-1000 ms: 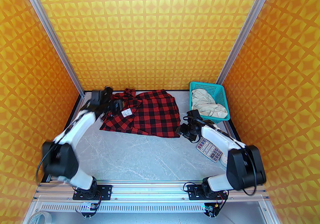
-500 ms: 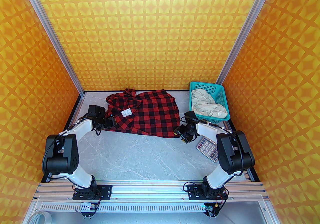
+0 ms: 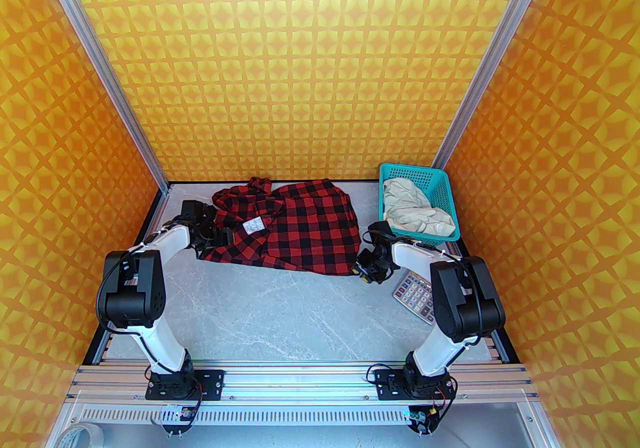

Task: Fold and stack the mixed laundry pile

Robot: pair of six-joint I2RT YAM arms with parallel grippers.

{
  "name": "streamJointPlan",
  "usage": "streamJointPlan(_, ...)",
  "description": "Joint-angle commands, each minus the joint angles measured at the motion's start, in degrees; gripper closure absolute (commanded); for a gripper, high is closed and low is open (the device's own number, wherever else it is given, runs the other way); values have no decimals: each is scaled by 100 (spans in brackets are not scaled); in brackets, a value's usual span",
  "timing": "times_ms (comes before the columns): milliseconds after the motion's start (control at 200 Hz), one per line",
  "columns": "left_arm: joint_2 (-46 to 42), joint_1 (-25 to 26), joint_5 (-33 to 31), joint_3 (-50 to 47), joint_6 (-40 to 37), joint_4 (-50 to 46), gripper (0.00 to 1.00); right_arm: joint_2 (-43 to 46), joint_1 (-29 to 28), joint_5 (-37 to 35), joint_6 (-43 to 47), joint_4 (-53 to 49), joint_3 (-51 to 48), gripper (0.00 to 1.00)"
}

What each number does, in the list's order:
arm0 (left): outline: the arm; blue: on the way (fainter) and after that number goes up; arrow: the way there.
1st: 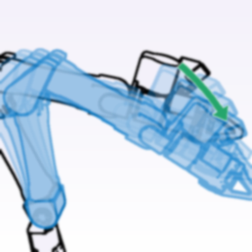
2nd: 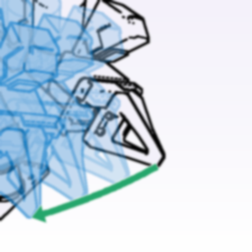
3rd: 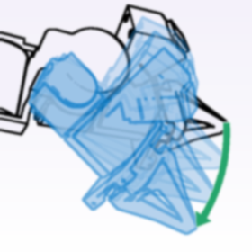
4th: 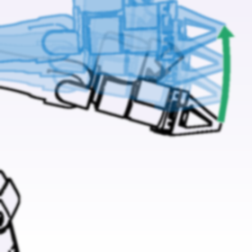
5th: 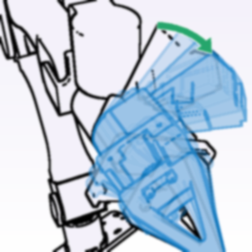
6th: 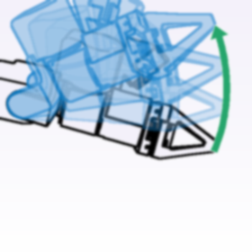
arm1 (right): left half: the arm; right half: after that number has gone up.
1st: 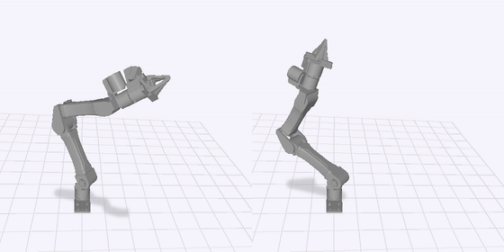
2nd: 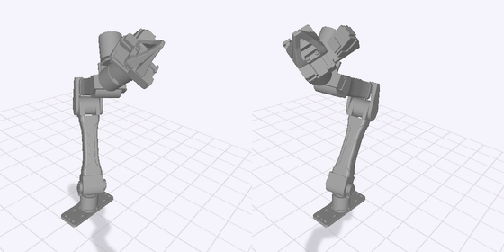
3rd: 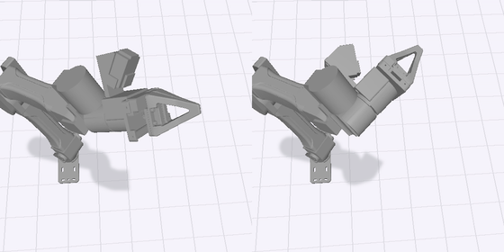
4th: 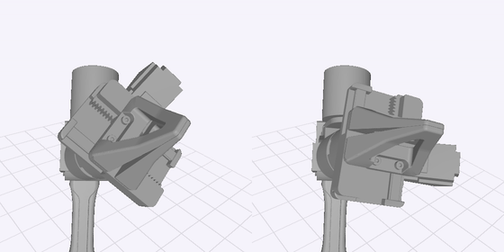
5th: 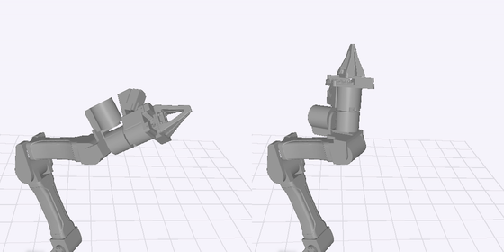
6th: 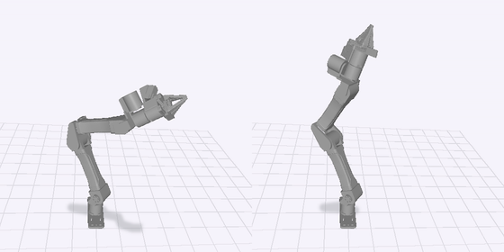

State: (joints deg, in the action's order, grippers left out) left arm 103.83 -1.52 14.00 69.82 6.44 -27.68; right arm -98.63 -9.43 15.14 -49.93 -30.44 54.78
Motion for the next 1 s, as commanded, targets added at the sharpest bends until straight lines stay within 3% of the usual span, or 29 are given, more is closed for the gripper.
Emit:
streamJointPlan(0,-45,-35,-362,266,-656,-490,26,-66,-59,79,166,369,183,84)
streamJointPlan(190,304,-19,-171,561,-1448,-727,24,-45,-57,65,253,285,276,90)
streamJointPlan(365,760,-7,431,915,-1776,-857,29,-9,-58,-30,395,89,409,93)
streamJointPlan(465,955,34,612,1063,-1828,-915,42,27,-59,-63,443,0,477,94)
streamJointPlan(730,489,33,692,666,-1638,-311,96,132,-59,-158,545,-287,749,96)
streamJointPlan(780,196,25,693,483,-1578,-59,100,164,-58,-158,555,-340,819,96)
streamJointPlan(995,-1024,-104,691,-252,-1263,573,100,418,-59,-191,629,-621,1010,97)
